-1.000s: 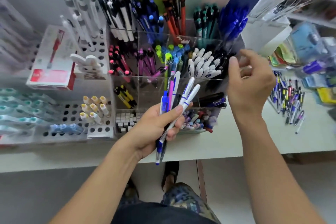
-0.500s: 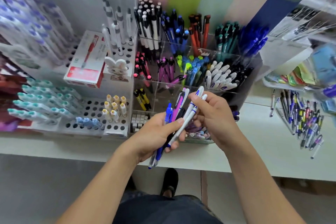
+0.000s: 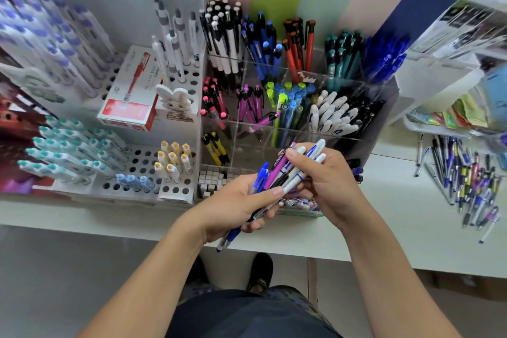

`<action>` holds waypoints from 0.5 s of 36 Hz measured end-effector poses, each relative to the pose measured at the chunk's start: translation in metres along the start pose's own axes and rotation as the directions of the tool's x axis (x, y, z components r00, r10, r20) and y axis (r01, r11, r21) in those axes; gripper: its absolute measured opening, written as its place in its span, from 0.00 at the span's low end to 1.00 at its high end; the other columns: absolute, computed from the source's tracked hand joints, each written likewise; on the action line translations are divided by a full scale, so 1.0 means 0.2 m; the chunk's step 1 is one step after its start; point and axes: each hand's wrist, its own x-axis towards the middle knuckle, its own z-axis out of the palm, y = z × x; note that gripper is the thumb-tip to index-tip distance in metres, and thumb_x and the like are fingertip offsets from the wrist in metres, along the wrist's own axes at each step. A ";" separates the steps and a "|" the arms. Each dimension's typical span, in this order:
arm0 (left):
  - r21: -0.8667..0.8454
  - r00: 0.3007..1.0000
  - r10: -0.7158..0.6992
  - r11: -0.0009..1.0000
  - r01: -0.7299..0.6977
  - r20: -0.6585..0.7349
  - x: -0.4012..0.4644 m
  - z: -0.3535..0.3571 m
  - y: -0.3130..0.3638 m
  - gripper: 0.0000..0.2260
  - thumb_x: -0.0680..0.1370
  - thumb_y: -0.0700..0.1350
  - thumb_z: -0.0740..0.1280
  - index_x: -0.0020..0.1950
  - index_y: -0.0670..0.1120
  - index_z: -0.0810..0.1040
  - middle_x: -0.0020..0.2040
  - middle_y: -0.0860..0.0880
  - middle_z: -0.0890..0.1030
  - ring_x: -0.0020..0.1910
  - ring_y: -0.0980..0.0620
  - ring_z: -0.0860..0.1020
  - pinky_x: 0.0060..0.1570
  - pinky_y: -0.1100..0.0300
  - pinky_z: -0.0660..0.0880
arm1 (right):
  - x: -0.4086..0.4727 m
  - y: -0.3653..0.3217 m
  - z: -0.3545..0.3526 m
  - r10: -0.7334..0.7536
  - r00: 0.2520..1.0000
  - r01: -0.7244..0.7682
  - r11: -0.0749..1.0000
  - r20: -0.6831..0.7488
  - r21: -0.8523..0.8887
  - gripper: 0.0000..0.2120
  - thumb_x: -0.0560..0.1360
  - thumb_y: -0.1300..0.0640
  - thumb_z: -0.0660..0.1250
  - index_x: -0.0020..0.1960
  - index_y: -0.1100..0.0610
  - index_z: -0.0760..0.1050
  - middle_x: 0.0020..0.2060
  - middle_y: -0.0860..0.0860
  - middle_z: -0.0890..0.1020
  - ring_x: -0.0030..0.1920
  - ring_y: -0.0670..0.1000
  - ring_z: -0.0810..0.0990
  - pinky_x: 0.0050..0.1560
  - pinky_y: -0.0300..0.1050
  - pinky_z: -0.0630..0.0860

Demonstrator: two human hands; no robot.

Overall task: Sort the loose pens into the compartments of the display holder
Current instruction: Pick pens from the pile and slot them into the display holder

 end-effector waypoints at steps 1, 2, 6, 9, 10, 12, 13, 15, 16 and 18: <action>-0.032 1.000 -0.010 0.999 0.010 0.010 0.00 0.00 0.00 0.08 0.81 0.52 0.65 0.44 0.55 0.80 0.35 0.49 0.74 0.25 0.54 0.67 0.23 0.65 0.60 | 0.00 0.00 0.00 0.014 1.000 -0.014 1.000 0.001 0.018 0.10 0.80 0.59 0.68 0.40 0.57 0.78 0.28 0.55 0.76 0.24 0.48 0.70 0.20 0.37 0.65; -0.062 1.000 -0.017 0.998 0.018 0.015 0.00 0.00 -0.01 0.07 0.81 0.53 0.65 0.45 0.55 0.80 0.35 0.48 0.74 0.25 0.54 0.66 0.23 0.65 0.59 | 0.00 0.01 0.00 0.029 1.000 -0.029 0.999 0.003 0.037 0.08 0.80 0.59 0.68 0.42 0.57 0.78 0.29 0.56 0.76 0.24 0.49 0.70 0.20 0.37 0.65; -0.129 0.999 -0.036 0.991 0.035 0.001 0.01 0.01 -0.02 0.11 0.82 0.55 0.62 0.54 0.49 0.77 0.37 0.48 0.74 0.23 0.56 0.65 0.22 0.65 0.57 | 0.01 0.01 0.01 0.062 0.998 -0.060 0.993 -0.021 0.104 0.06 0.80 0.59 0.68 0.45 0.57 0.79 0.29 0.53 0.76 0.24 0.48 0.69 0.20 0.36 0.64; -0.182 0.999 -0.041 0.982 0.041 0.002 0.01 0.02 -0.03 0.14 0.80 0.56 0.63 0.60 0.48 0.77 0.37 0.49 0.73 0.23 0.57 0.63 0.22 0.66 0.56 | 0.01 0.01 0.03 0.049 0.998 -0.043 0.991 -0.050 0.127 0.04 0.80 0.59 0.68 0.47 0.56 0.80 0.29 0.52 0.76 0.23 0.46 0.68 0.20 0.35 0.63; -0.204 0.999 -0.041 0.978 0.041 0.003 0.01 0.02 -0.03 0.15 0.80 0.56 0.63 0.60 0.48 0.77 0.36 0.50 0.73 0.23 0.57 0.63 0.22 0.66 0.56 | 0.01 0.01 0.04 0.041 0.998 -0.034 0.990 -0.054 0.136 0.04 0.80 0.59 0.67 0.48 0.57 0.80 0.28 0.52 0.76 0.23 0.46 0.68 0.19 0.35 0.63; -0.245 0.999 -0.038 0.969 0.038 0.002 0.01 0.02 -0.04 0.15 0.80 0.55 0.63 0.61 0.47 0.76 0.36 0.50 0.71 0.23 0.58 0.62 0.22 0.67 0.57 | 0.02 0.02 0.03 0.035 0.998 -0.029 0.989 -0.043 0.144 0.05 0.81 0.59 0.67 0.51 0.59 0.81 0.28 0.53 0.75 0.23 0.46 0.68 0.19 0.35 0.63; -0.257 0.999 -0.034 0.966 0.032 -0.005 0.01 0.03 -0.05 0.15 0.80 0.55 0.63 0.61 0.47 0.75 0.36 0.51 0.70 0.23 0.58 0.61 0.21 0.68 0.57 | 0.02 0.02 0.03 0.036 0.999 -0.030 0.990 -0.038 0.140 0.05 0.81 0.59 0.67 0.50 0.60 0.81 0.28 0.53 0.75 0.23 0.46 0.68 0.19 0.35 0.63; -0.248 0.999 -0.027 0.969 0.015 -0.045 0.01 0.03 -0.07 0.15 0.80 0.55 0.63 0.61 0.46 0.75 0.36 0.50 0.71 0.23 0.58 0.62 0.21 0.68 0.58 | 0.02 0.03 0.03 0.038 0.998 -0.032 0.992 -0.049 0.120 0.08 0.81 0.59 0.67 0.45 0.58 0.81 0.28 0.53 0.75 0.23 0.46 0.68 0.20 0.35 0.63; -0.231 0.997 -0.024 0.973 0.006 -0.073 0.01 0.03 -0.08 0.15 0.80 0.55 0.64 0.59 0.45 0.75 0.36 0.50 0.72 0.23 0.57 0.62 0.20 0.67 0.58 | 0.02 0.04 0.03 0.038 0.997 -0.030 0.994 -0.072 0.107 0.09 0.81 0.58 0.68 0.42 0.57 0.81 0.28 0.53 0.76 0.23 0.47 0.68 0.20 0.35 0.63; -0.189 0.992 -0.011 0.982 -0.013 -0.125 0.02 0.03 -0.09 0.14 0.80 0.54 0.64 0.57 0.44 0.75 0.37 0.49 0.74 0.23 0.56 0.62 0.21 0.67 0.59 | 0.02 0.04 0.02 0.025 0.990 -0.014 0.996 -0.139 0.084 0.08 0.81 0.59 0.68 0.44 0.58 0.82 0.27 0.52 0.78 0.23 0.47 0.69 0.21 0.36 0.65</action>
